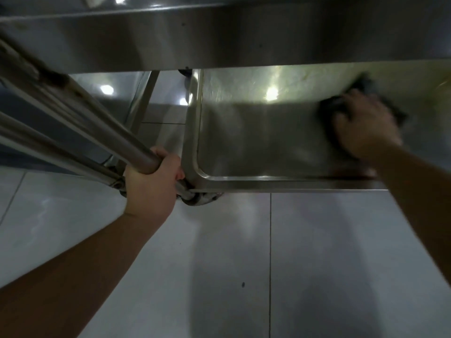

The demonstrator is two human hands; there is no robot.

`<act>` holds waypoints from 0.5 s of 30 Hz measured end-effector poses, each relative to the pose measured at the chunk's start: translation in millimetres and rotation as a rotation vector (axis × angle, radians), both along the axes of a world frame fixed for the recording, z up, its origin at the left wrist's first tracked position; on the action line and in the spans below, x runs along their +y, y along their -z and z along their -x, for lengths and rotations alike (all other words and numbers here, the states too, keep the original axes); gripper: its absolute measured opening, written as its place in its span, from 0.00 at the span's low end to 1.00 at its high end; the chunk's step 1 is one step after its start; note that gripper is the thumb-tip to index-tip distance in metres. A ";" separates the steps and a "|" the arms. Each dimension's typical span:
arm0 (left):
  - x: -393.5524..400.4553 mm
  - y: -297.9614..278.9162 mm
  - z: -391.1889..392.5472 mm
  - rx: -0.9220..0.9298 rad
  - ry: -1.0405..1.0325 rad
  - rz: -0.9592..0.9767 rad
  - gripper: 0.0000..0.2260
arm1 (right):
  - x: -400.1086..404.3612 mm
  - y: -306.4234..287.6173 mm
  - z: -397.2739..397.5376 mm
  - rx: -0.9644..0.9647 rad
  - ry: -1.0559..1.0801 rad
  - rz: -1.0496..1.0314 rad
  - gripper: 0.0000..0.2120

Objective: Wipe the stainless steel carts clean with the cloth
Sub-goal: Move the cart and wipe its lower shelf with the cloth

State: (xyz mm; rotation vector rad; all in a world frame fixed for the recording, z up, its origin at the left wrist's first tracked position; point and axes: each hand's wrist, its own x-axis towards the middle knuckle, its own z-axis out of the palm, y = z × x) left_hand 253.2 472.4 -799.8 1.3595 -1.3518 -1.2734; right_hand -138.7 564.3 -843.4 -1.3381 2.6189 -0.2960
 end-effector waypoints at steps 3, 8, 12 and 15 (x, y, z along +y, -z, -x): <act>1.1 0.5 2.4 0.017 -0.014 -0.004 0.12 | 24.8 0.8 41.4 -0.055 0.338 -0.066 0.35; 2.3 1.1 3.2 0.036 -0.011 0.004 0.11 | -51.2 4.5 -4.4 -0.086 0.398 -0.049 0.34; 1.1 2.7 4.8 0.035 -0.038 0.001 0.15 | -134.0 1.3 -102.5 -0.096 0.106 -0.053 0.33; 1.8 2.8 5.3 0.059 -0.040 0.005 0.11 | -175.5 -0.9 -189.0 -0.103 -0.193 -0.026 0.32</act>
